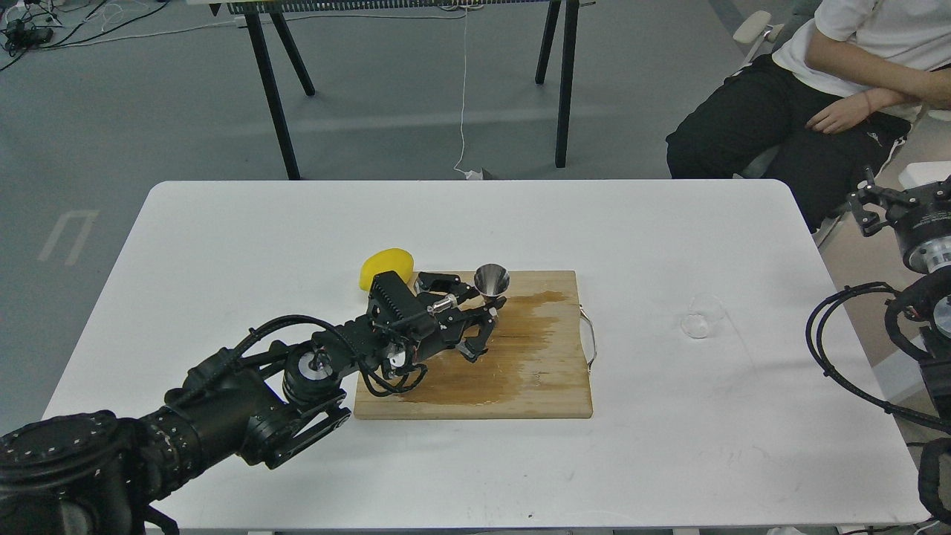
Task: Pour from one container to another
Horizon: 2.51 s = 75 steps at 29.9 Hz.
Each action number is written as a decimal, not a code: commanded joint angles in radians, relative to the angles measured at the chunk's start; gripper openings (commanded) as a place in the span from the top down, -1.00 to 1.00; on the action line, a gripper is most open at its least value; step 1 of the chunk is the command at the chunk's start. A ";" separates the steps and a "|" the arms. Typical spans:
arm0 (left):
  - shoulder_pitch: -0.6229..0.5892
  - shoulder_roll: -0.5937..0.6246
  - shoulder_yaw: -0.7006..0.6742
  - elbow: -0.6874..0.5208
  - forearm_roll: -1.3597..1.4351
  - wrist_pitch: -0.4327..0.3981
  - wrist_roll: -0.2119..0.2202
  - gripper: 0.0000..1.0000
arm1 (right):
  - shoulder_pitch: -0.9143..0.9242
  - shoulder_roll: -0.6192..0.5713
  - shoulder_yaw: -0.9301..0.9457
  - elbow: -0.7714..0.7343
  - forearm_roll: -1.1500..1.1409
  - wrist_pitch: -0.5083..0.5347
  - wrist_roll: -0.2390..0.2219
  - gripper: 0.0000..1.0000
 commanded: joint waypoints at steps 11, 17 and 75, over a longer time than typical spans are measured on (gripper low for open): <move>-0.002 0.000 -0.004 0.000 0.000 0.002 0.001 -0.10 | -0.003 0.001 0.000 -0.001 0.000 0.000 0.000 -1.00; -0.002 0.000 -0.014 -0.006 0.000 0.009 0.000 -0.45 | -0.002 -0.002 0.002 -0.001 0.000 0.000 0.000 -1.00; 0.074 0.258 -0.794 -0.239 -2.162 -0.495 -0.288 -1.00 | -0.592 -0.080 0.014 0.704 0.247 0.000 -0.071 -1.00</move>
